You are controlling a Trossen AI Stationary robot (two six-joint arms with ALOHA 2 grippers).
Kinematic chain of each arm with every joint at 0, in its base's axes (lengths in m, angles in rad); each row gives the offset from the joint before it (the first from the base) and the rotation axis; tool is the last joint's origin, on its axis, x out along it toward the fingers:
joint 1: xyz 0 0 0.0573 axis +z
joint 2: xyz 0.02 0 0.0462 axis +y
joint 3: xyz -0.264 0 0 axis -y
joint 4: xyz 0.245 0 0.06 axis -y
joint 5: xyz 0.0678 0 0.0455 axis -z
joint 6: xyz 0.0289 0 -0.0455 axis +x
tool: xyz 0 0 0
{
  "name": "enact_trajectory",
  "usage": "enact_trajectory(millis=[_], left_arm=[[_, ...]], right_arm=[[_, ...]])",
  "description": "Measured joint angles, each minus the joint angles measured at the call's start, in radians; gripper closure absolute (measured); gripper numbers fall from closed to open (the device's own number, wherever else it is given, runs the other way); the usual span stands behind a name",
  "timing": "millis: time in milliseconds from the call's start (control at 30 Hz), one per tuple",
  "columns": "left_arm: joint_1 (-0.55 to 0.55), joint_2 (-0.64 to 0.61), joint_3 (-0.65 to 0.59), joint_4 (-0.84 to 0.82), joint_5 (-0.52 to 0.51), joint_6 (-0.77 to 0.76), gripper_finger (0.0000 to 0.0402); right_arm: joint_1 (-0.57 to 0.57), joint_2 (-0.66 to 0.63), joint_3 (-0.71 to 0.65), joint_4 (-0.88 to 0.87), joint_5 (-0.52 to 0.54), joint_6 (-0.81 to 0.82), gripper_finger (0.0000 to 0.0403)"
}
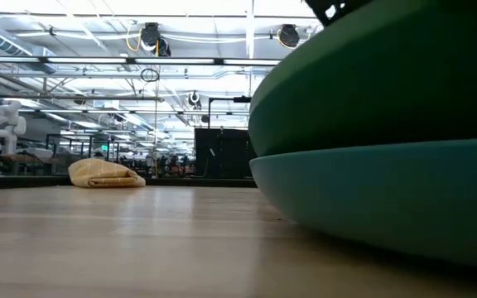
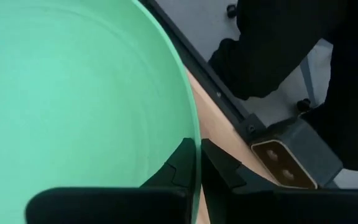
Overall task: Sort dishes
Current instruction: Put the light green plate in the dish rack
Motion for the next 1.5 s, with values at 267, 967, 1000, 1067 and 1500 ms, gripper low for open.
enact_trajectory(millis=[267, 967, 1000, 1067, 1500], left_arm=[[0.0, 0.001, -0.017, 0.01, -0.002, 0.001, 0.038], [0.0, 0.001, -0.016, 0.042, 0.009, 0.018, 0.0392], [-0.001, -0.001, -0.016, 0.043, 0.007, 0.024, 0.0392], [-0.002, -0.002, -0.016, 0.056, 0.003, 0.028, 0.0392], [-0.026, -0.017, 0.038, 0.008, -0.068, 0.089, 0.0392]], right_arm=[[0.0, 0.0, 0.0, -0.003, 0.0, 0.001, 0.0248], [0.0, 0.0, 0.0, -0.002, 0.0, 0.004, 0.0248], [0.0, 0.0, 0.0, -0.002, 0.0, 0.004, 0.0248], [0.0, 0.0, 0.0, -0.002, 0.0, 0.004, 0.0248], [0.0, 0.0, 0.0, -0.005, 0.0, -0.002, 0.0248]])
